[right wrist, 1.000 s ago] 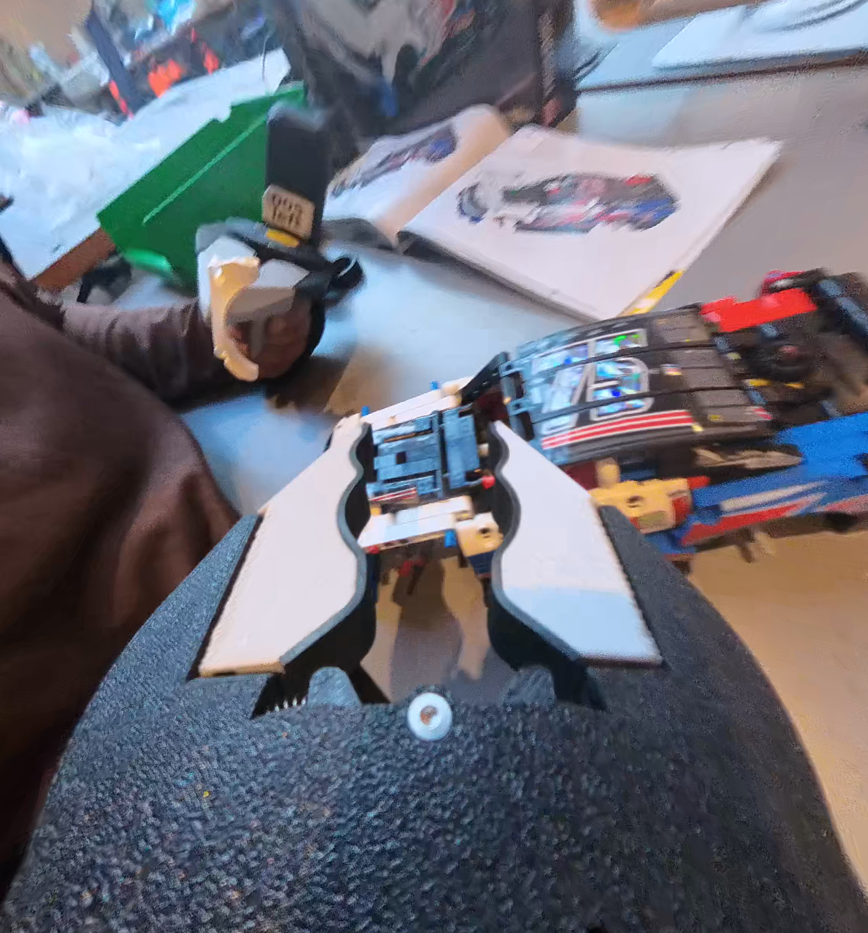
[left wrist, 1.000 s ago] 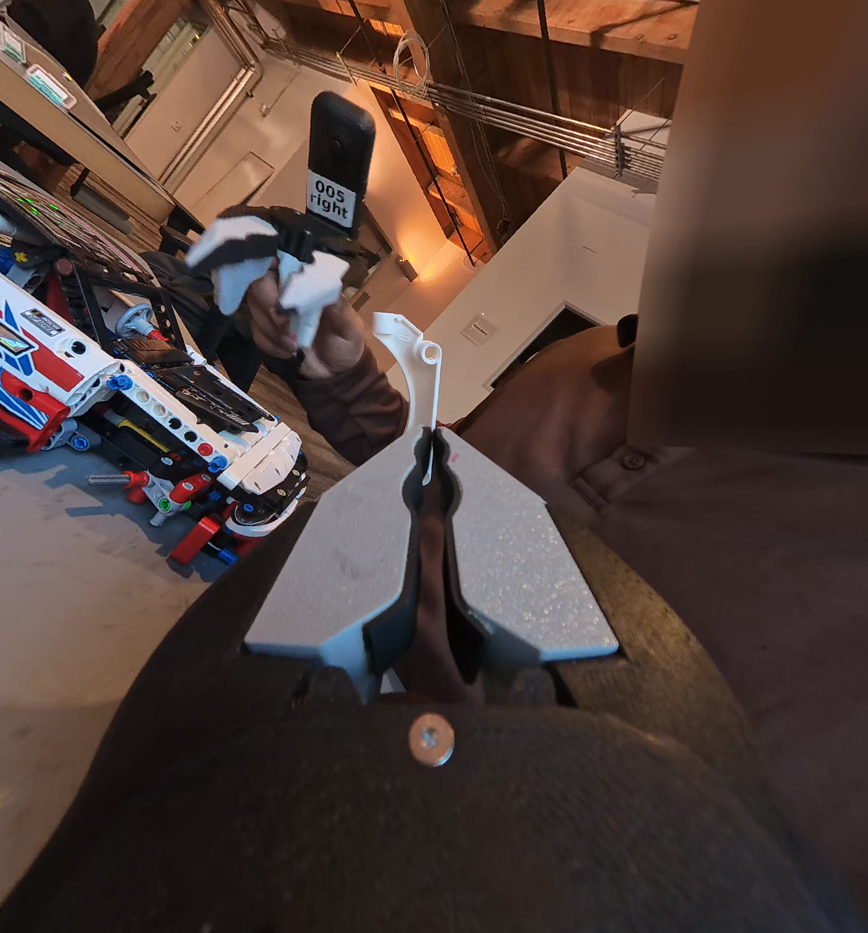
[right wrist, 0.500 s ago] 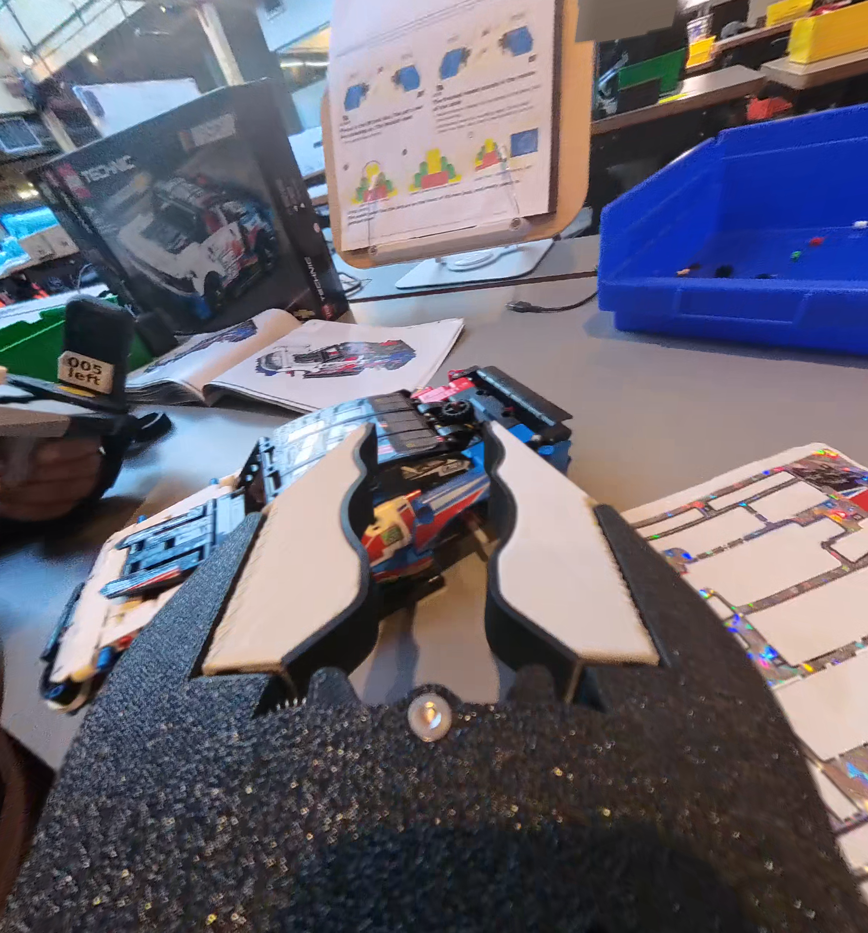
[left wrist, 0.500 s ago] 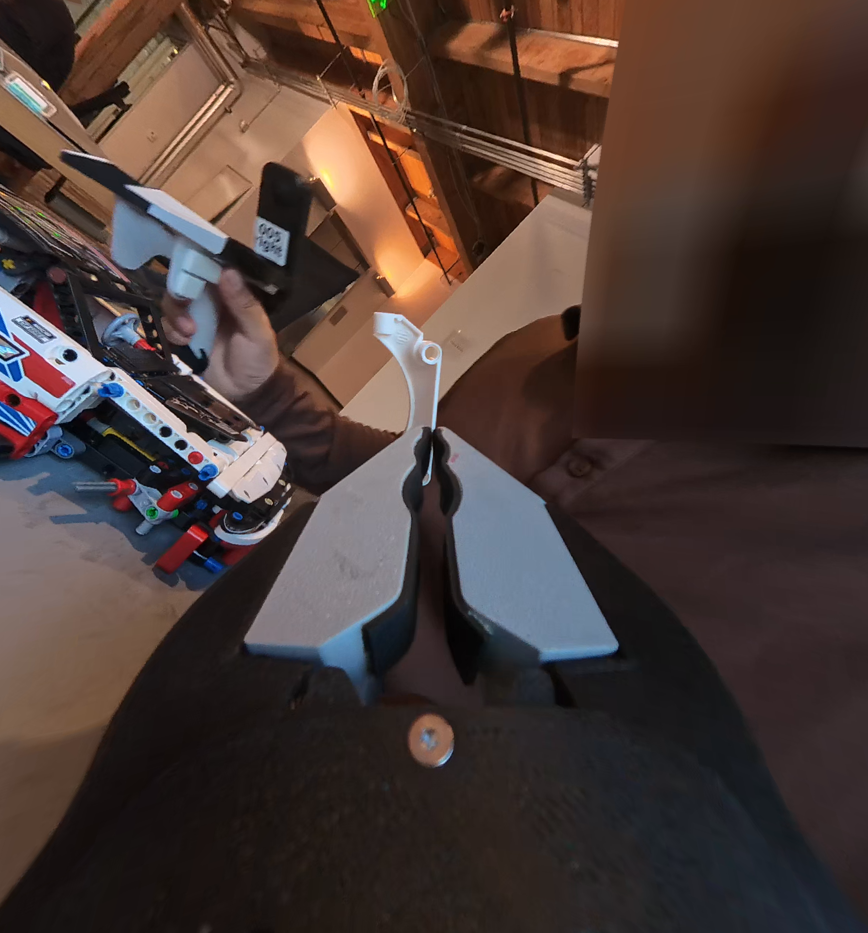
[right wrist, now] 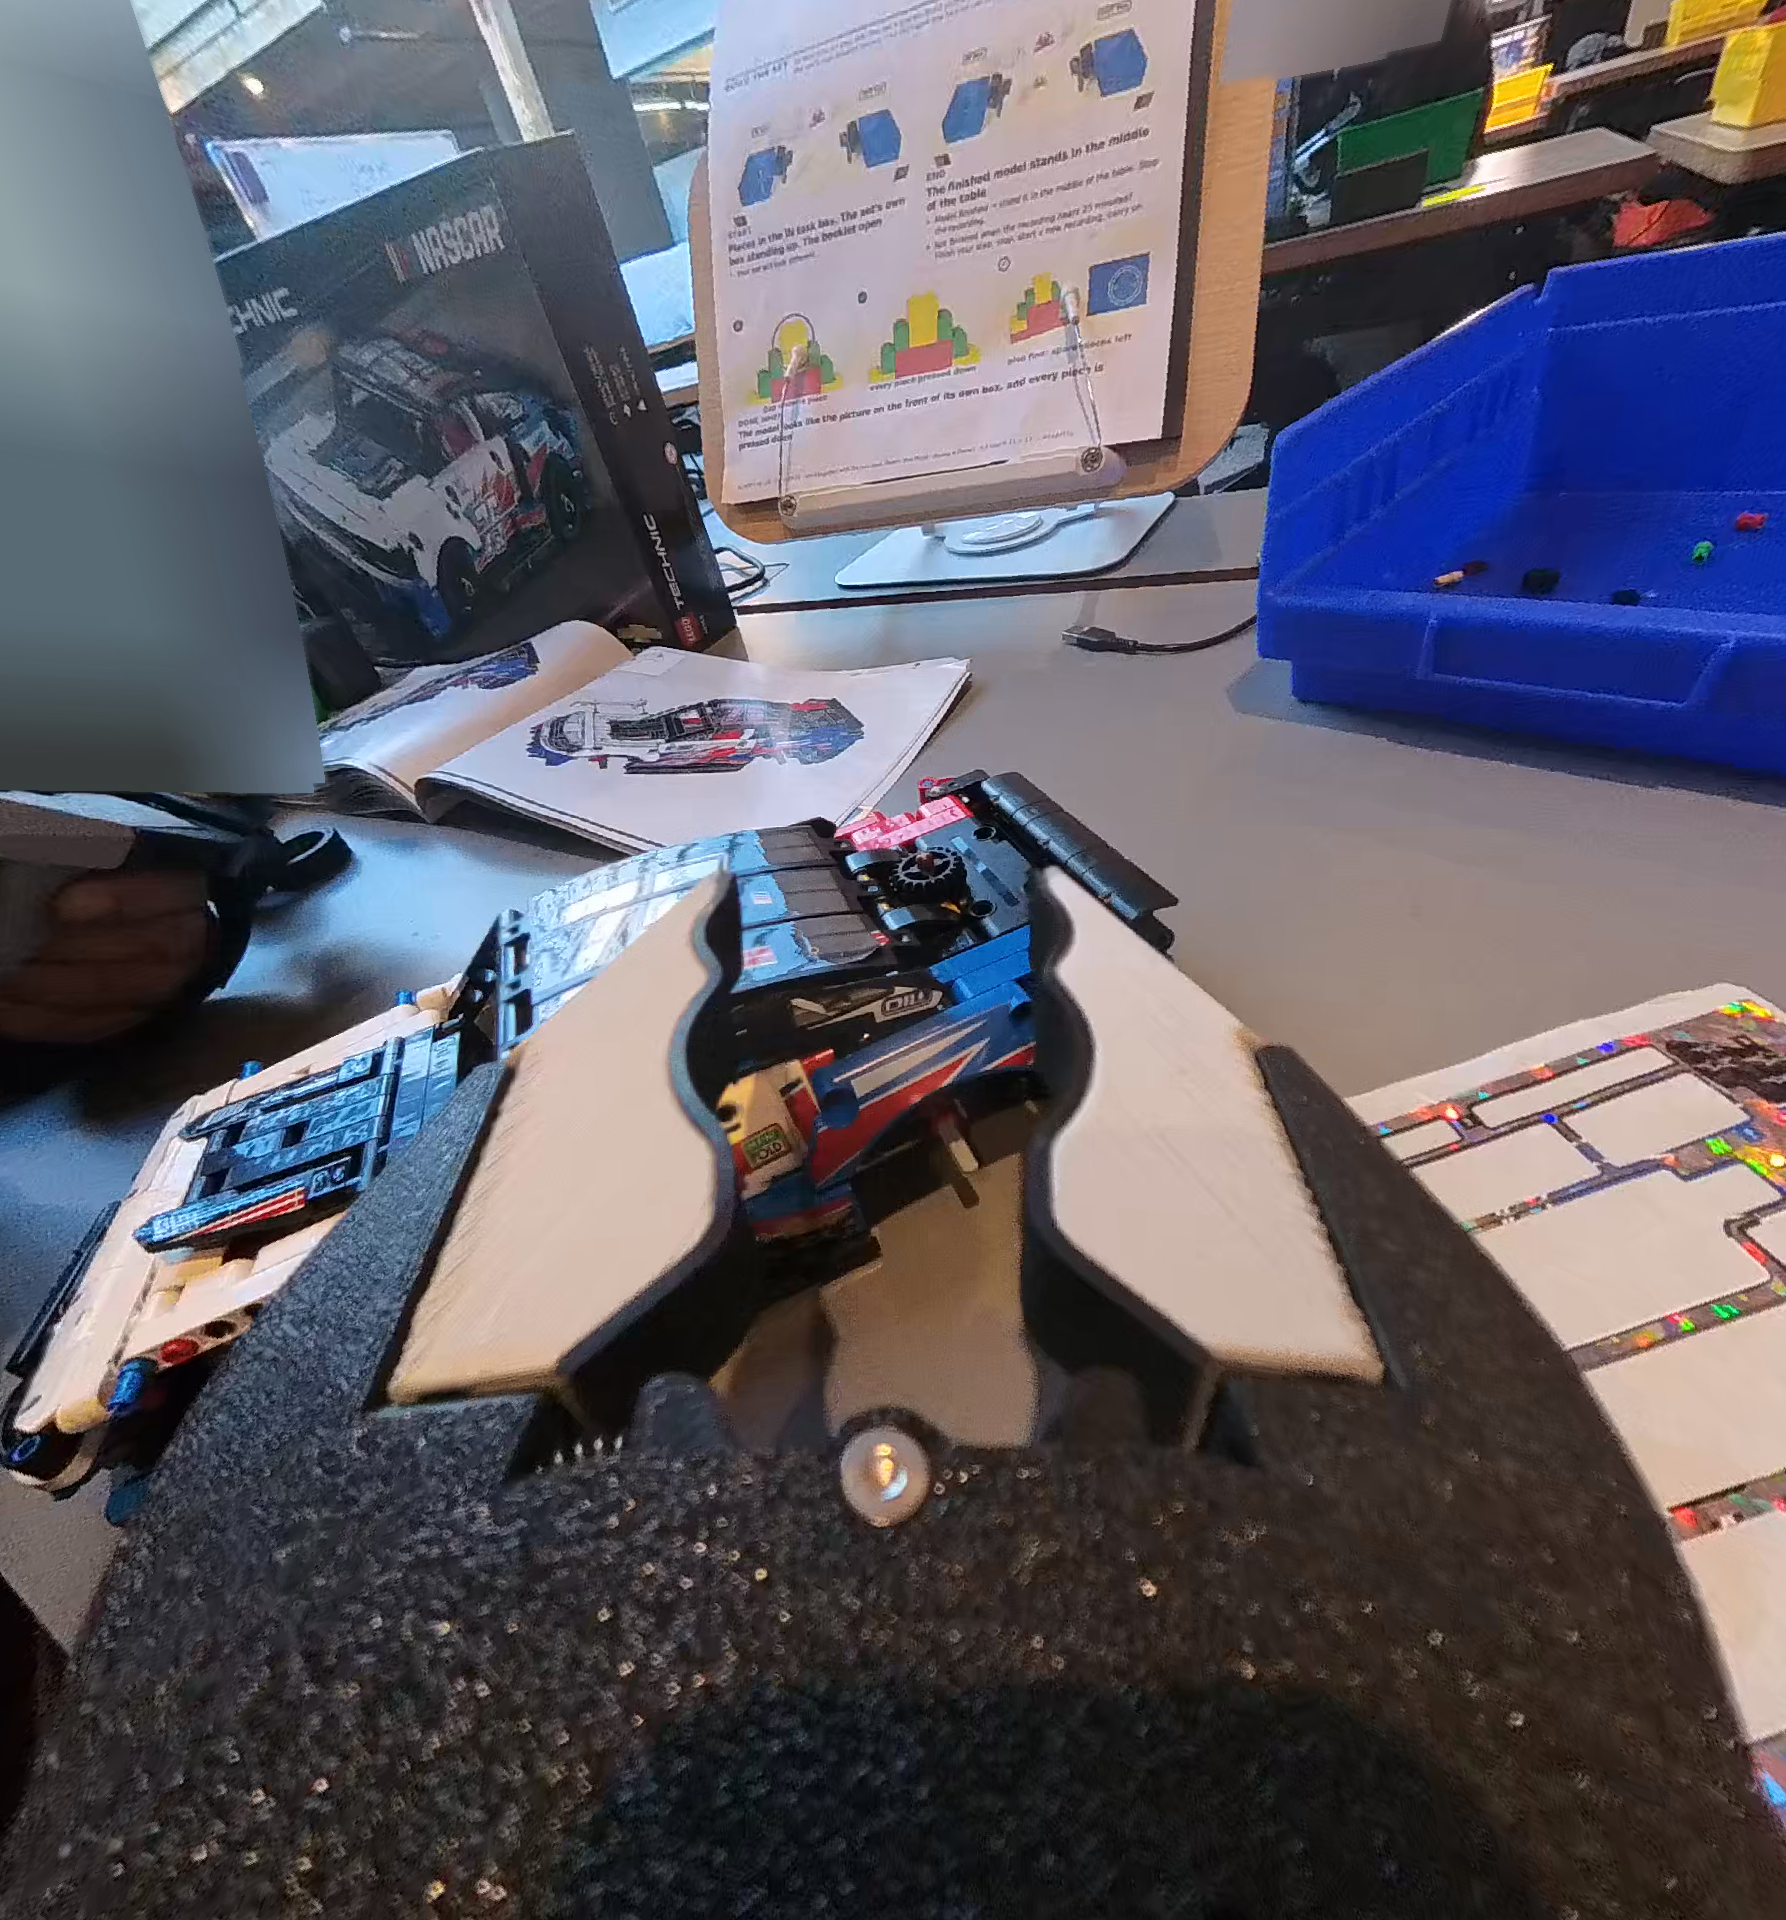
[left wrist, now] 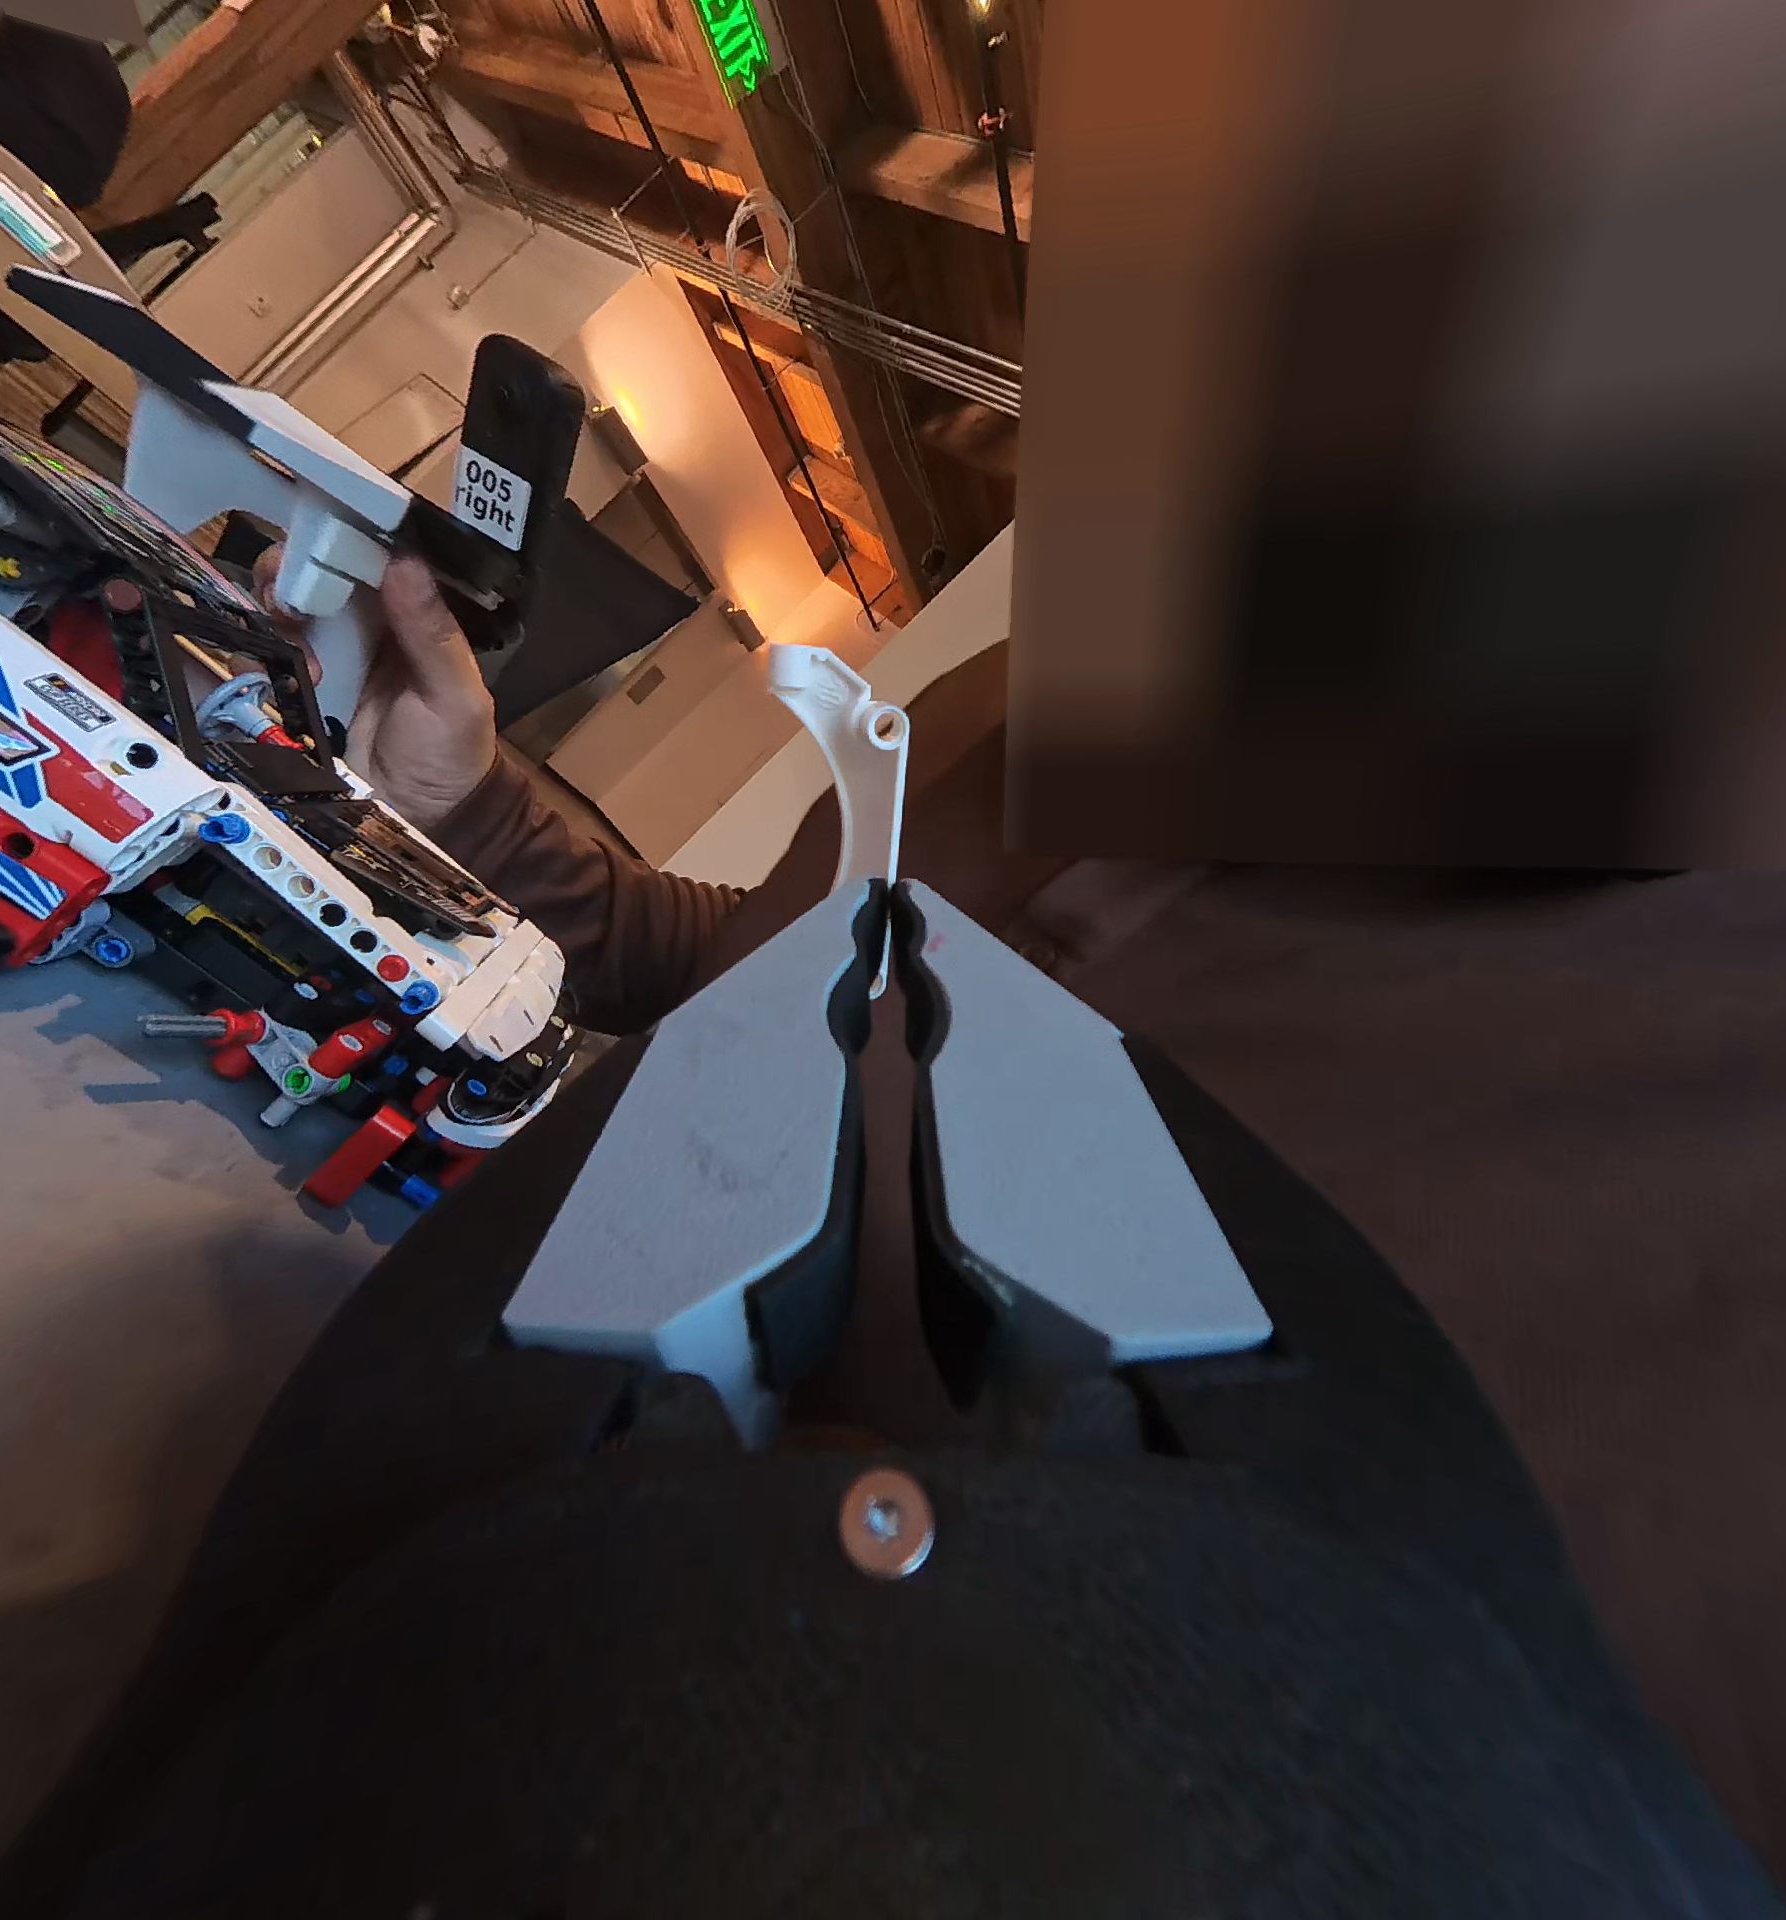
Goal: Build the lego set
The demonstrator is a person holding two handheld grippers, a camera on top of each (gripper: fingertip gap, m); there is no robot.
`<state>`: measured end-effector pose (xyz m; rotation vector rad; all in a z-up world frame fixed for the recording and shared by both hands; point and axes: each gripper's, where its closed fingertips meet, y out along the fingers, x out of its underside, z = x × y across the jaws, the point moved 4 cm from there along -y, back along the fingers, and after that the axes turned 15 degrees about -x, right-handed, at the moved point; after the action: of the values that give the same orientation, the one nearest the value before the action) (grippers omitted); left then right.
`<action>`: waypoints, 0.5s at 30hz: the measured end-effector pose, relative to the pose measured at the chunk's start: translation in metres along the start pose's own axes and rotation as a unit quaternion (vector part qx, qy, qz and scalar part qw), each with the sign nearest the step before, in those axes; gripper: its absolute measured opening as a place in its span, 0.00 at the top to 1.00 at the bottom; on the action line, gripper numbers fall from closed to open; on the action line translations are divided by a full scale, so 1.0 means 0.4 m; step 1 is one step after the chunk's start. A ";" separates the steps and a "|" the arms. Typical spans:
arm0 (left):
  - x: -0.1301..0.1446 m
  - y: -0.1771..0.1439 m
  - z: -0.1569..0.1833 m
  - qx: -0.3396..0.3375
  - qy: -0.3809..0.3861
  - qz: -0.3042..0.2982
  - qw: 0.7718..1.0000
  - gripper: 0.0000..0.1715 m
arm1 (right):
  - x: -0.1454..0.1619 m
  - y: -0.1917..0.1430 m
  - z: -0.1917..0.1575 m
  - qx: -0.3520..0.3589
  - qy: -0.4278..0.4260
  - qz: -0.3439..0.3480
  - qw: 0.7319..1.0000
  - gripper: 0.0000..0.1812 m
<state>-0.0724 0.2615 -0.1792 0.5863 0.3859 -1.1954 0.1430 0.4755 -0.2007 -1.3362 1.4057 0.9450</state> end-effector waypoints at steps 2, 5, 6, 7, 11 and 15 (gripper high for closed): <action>0.000 -0.001 0.001 -0.001 0.002 0.001 1.000 1.00 | 0.002 0.006 -0.011 0.000 -0.012 -0.007 1.000 0.70; 0.003 0.000 0.003 -0.006 0.009 -0.001 1.000 1.00 | 0.017 0.034 -0.069 -0.024 -0.026 -0.041 0.999 0.68; 0.005 0.000 0.003 -0.008 0.011 -0.001 1.000 1.00 | 0.028 0.046 -0.098 -0.036 -0.034 -0.066 0.997 0.67; 0.005 0.000 0.004 -0.009 0.013 -0.001 1.000 1.00 | 0.042 0.056 -0.128 -0.045 -0.046 -0.097 0.993 0.66; 0.010 0.002 0.007 -0.013 0.017 -0.002 1.000 1.00 | 0.085 0.066 -0.234 -0.042 -0.139 -0.236 0.961 0.65; 0.020 0.011 0.006 -0.024 0.029 -0.015 0.999 1.00 | 0.098 0.077 -0.308 -0.057 -0.173 -0.304 0.935 0.62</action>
<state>-0.0658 0.2550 -0.1810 0.5763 0.4722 -1.1961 0.0992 0.3505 -0.2094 -1.4793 0.6113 0.7902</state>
